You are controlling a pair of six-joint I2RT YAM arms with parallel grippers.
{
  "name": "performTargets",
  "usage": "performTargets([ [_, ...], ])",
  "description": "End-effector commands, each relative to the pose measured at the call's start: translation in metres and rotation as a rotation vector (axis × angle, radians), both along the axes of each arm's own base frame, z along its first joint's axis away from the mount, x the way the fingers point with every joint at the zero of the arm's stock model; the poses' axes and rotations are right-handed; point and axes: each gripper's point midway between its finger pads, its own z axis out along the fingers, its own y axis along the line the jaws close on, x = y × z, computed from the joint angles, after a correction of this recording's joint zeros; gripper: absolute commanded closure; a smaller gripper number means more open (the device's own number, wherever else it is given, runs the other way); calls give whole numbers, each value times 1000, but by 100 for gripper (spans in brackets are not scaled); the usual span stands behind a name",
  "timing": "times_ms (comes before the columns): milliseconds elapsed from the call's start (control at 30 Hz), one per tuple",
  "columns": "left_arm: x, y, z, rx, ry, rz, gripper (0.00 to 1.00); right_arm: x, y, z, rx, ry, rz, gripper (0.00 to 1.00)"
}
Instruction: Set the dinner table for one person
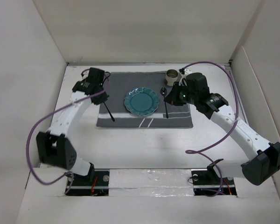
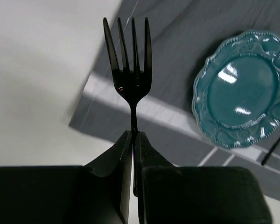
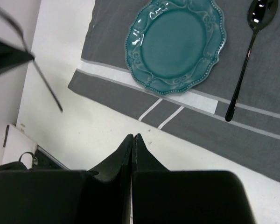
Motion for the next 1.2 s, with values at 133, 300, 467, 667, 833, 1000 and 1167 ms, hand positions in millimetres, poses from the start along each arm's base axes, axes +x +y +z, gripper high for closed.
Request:
performTargets([
  [133, 71, 7, -28, 315, 146, -258, 100, -1, -6, 10, 23, -32, -18, 85],
  [300, 94, -25, -46, 368, 176, -369, 100, -6, -17, -4, -9, 1, -49, 61],
  [467, 95, -43, -75, 358, 212, -424, 100, -10, -26, -12, -30, 29, -72, 60],
  [667, 99, -48, -93, 344, 234, -441, 100, -14, -29, -25, -54, 61, -77, 59],
  [833, 106, -48, -107, 360, 258, -444, 100, -14, -29, -32, -62, 78, -82, 59],
  [1000, 114, -50, -116, 367, 260, -441, 100, -14, -27, -38, -75, 90, -80, 59],
  [1167, 121, -52, -120, 370, 254, -440, 100, -13, -25, -45, -89, 102, -81, 59],
])
